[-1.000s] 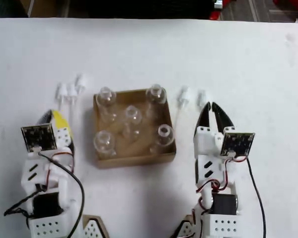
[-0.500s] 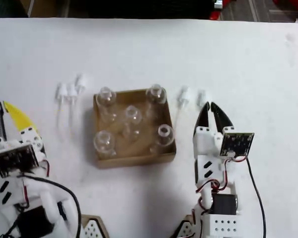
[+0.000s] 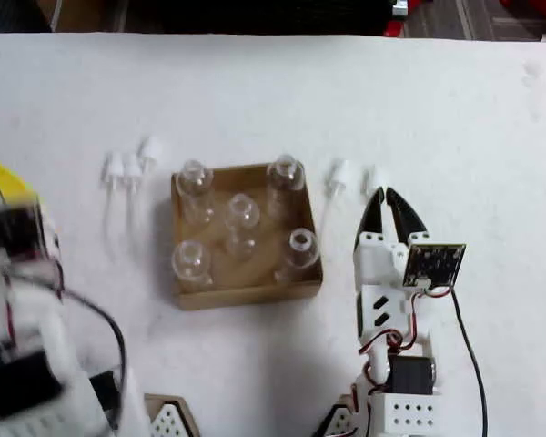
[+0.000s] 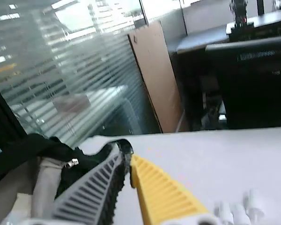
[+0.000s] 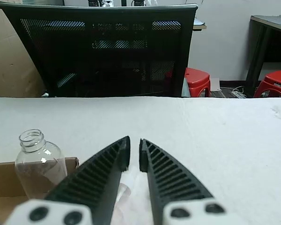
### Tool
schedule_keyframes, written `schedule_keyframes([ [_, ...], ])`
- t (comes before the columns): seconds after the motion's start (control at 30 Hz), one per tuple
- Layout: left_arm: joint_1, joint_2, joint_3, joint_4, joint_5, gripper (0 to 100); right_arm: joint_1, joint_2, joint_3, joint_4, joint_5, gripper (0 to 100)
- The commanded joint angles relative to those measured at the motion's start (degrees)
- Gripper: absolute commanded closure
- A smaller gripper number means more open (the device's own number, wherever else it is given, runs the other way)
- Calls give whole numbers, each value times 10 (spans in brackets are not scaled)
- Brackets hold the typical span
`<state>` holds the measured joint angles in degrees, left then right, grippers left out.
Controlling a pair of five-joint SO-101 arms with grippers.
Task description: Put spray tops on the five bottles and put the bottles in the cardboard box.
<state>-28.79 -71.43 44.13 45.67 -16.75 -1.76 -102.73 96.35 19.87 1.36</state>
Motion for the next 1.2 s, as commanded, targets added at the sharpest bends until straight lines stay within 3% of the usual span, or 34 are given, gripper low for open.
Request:
schedule_keyframes([
  [0.0, 7, 217, -185, 88, -6, 972, -5, -5, 5, -11, -2, 980],
  [0.2, 58, 487, -427, 251, -9, 972, -5, -5, 5, -11, -2, 980],
  [0.37, 104, 688, -600, 317, -38, 972, -5, -5, 5, -11, -2, 980],
  [0.73, 108, 1034, -846, 331, -31, 972, -6, -5, 5, 0, -2, 980],
  [1.07, 108, 1213, -986, 331, 71, 970, -5, -5, 5, 0, -2, 980],
  [1.17, 108, 1254, -1022, 331, 101, 917, -5, -5, 5, 0, -2, 980],
])
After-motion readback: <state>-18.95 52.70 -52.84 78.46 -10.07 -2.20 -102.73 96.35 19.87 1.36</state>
